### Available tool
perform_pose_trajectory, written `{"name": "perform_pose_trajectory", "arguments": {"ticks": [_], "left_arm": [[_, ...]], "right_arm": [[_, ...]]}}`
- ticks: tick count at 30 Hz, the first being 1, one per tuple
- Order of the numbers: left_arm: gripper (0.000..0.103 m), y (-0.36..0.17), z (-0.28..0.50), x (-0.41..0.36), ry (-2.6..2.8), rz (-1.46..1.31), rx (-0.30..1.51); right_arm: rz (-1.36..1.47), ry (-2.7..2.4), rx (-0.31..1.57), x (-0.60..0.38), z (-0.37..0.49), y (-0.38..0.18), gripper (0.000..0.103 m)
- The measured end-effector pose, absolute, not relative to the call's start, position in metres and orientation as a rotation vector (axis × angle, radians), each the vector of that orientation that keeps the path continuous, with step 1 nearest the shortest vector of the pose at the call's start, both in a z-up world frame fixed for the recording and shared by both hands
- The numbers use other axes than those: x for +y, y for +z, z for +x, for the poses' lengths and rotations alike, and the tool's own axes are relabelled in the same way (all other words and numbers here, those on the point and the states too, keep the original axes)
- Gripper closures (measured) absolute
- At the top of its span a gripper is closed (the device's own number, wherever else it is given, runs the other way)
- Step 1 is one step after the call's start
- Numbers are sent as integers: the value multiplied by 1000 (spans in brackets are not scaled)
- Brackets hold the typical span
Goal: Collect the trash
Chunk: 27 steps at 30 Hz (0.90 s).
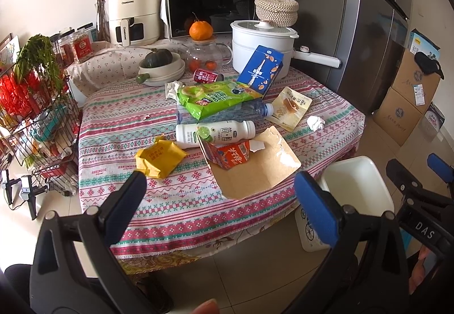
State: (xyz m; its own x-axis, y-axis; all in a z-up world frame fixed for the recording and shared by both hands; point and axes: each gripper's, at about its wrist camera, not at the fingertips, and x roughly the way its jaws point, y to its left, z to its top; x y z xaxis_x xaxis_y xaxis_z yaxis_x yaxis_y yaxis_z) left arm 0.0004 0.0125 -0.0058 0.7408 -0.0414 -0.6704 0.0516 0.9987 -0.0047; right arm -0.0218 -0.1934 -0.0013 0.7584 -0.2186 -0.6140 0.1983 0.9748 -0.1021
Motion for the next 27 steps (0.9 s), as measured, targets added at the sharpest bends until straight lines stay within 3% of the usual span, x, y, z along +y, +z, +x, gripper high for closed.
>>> {"name": "perform_pose_trajectory", "arguments": {"ticks": [27], "left_arm": [[0,-11,10,14,-62,-12,760]], "right_arm": [[0,-227,679,-196,-14,0,0]]}}
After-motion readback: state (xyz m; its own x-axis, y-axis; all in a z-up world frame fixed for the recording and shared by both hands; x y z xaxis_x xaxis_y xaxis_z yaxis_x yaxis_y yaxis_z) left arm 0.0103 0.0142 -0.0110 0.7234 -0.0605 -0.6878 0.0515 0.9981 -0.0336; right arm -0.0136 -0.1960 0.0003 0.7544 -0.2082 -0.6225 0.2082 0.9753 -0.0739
